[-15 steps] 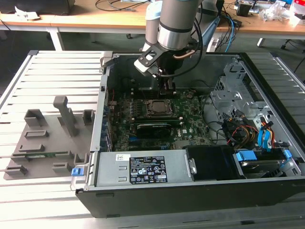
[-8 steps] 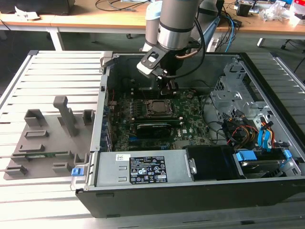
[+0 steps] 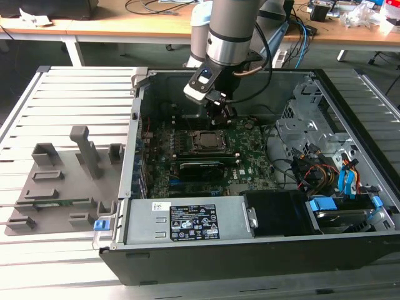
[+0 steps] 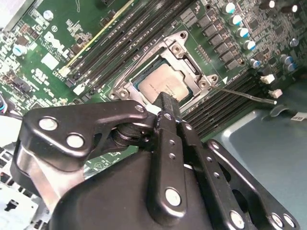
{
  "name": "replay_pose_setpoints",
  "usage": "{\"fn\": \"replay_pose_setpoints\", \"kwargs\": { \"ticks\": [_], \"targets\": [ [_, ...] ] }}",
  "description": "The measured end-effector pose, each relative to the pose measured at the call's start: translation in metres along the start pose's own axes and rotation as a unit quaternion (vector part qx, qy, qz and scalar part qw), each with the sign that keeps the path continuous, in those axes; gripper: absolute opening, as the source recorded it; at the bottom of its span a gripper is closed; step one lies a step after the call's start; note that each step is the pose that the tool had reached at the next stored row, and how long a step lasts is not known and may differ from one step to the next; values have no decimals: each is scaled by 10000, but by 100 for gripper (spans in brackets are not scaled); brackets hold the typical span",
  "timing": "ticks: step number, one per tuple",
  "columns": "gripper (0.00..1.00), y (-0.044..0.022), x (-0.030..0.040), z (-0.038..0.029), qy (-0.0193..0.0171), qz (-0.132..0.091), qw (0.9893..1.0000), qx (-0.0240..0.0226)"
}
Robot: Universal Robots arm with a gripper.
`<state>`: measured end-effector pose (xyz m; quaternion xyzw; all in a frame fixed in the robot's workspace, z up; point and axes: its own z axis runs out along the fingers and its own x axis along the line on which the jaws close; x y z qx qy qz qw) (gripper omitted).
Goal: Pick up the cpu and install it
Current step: 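Install the first cpu locking lever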
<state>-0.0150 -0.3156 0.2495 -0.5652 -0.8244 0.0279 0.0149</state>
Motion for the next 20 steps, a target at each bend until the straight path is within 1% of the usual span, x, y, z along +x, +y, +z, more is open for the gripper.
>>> {"fn": "replay_pose_setpoints", "kwargs": {
  "ticks": [2, 5, 6, 7, 8, 9, 10, 11, 12, 14, 16, 17, 18, 19, 20],
  "targets": [
    [11, 0, 0, 0, -12, -180, 9998, -1],
    [11, 0, 0, 0, -28, -448, 9990, -3],
    [11, 0, 0, 0, -35, -555, 9985, -4],
    [11, 0, 0, 0, -44, -691, 9976, -5],
    [11, 0, 0, 0, -53, -833, 9965, -6],
    [11, 0, 0, 0, -62, -977, 9952, -7],
    [11, 0, 0, 0, -66, -1046, 9945, -7],
    [11, 0, 0, 0, -73, -1151, 9933, -8],
    [11, 0, 0, 0, -77, -1212, 9926, -8],
    [11, 0, 0, 0, -82, -1302, 9915, -9],
    [11, 0, 0, 0, -92, -1454, 9893, -10],
    [11, 0, 0, 0, -100, -1578, 9874, -11],
    [11, 0, 0, 0, -108, -1708, 9852, -12],
    [11, 0, 0, 0, -116, -1844, 9828, -13],
    [11, 0, 0, 0, -122, -1936, 9810, -14]
  ]
}}
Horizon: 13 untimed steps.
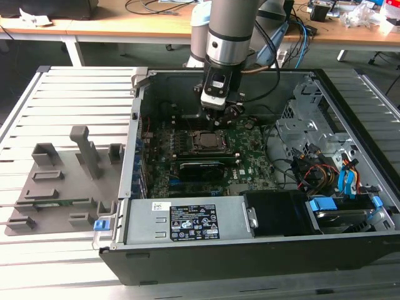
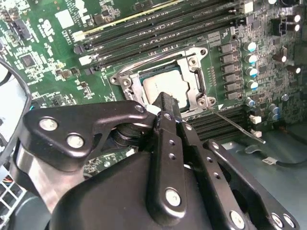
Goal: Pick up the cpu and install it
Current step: 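Install the first cpu locking lever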
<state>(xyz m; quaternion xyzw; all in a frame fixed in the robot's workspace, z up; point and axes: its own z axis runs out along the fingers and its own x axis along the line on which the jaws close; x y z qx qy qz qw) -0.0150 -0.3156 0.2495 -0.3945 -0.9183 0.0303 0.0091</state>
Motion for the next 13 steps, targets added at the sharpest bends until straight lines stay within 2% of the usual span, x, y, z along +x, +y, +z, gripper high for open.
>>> {"fn": "replay_pose_setpoints", "kwargs": {
  "ticks": [4, 8, 9, 11, 13],
  "targets": [
    [11, 0, 0, 0, -26, -402, 9992, -3],
    [11, 0, 0, 0, -50, -792, 9968, -6],
    [11, 0, 0, 0, -59, -929, 9957, -7],
    [11, 0, 0, 0, -68, -1083, 9941, -8],
    [11, 0, 0, 0, -83, -1311, 9913, -9]
  ]
}}
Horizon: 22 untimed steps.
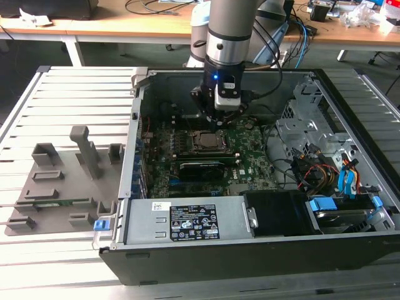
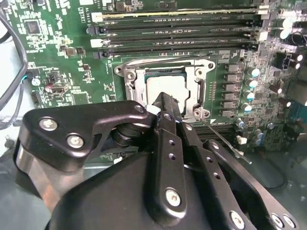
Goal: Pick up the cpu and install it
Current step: 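Install the first cpu locking lever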
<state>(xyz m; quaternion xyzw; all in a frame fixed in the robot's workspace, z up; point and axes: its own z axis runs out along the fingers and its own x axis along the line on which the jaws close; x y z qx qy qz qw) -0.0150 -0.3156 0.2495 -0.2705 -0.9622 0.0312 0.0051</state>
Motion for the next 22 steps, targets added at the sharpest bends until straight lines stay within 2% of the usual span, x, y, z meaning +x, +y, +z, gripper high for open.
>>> {"fn": "replay_pose_setpoints", "kwargs": {
  "ticks": [4, 8, 12, 14, 18, 21, 22],
  "targets": [
    [11, 0, 0, 0, -13, -205, 9998, -2],
    [11, 0, 0, 0, -30, -471, 9989, -3],
    [11, 0, 0, 0, -51, -816, 9967, -6],
    [11, 0, 0, 0, -57, -902, 9959, -7],
    [11, 0, 0, 0, -77, -1230, 9924, -9],
    [11, 0, 0, 0, -93, -1481, 9889, -11],
    [11, 0, 0, 0, -100, -1582, 9874, -12]
  ]
}}
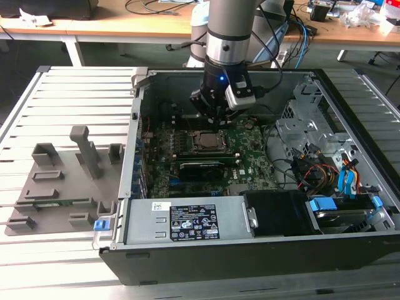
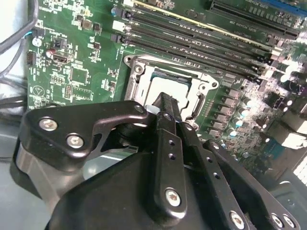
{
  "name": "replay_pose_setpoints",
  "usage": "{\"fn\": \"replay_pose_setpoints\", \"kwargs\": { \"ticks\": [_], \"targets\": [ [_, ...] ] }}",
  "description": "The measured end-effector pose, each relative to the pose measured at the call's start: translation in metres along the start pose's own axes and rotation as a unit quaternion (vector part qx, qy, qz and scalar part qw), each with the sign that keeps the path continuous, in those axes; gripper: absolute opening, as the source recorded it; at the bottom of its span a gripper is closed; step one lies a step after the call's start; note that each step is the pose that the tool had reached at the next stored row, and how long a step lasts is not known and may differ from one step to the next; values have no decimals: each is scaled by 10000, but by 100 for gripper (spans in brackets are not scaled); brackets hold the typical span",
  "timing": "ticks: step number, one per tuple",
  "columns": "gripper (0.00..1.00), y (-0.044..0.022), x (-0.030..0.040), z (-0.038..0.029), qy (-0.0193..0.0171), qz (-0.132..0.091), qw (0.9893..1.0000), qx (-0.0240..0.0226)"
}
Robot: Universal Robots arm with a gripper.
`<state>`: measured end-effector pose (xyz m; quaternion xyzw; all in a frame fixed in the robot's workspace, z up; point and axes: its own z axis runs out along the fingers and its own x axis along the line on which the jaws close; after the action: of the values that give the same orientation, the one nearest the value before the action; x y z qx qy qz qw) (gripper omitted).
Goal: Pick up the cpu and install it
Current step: 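Install the first cpu locking lever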
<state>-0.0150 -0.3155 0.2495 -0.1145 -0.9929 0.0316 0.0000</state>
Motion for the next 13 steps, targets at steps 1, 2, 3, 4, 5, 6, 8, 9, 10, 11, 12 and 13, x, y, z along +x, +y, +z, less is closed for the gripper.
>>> {"fn": "replay_pose_setpoints", "kwargs": {
  "ticks": [1, 2, 3, 4, 5, 6, 8, 9, 10, 11, 12, 13],
  "targets": [
    [11, 0, 0, 0, -7, -115, 9999, -1],
    [11, 0, 0, 0, -14, -220, 9998, -1],
    [11, 0, 0, 0, -21, -342, 9994, -2],
    [11, 0, 0, 0, -26, -409, 9992, -3],
    [11, 0, 0, 0, -29, -457, 9990, -3],
    [11, 0, 0, 0, -33, -526, 9986, -3],
    [11, 0, 0, 0, -45, -713, 9974, -5],
    [11, 0, 0, 0, -51, -814, 9967, -6],
    [11, 0, 0, 0, -57, -910, 9958, -7],
    [11, 0, 0, 0, -62, -990, 9951, -7],
    [11, 0, 0, 0, -69, -1093, 9940, -8],
    [11, 0, 0, 0, -75, -1200, 9927, -9]
  ]
}}
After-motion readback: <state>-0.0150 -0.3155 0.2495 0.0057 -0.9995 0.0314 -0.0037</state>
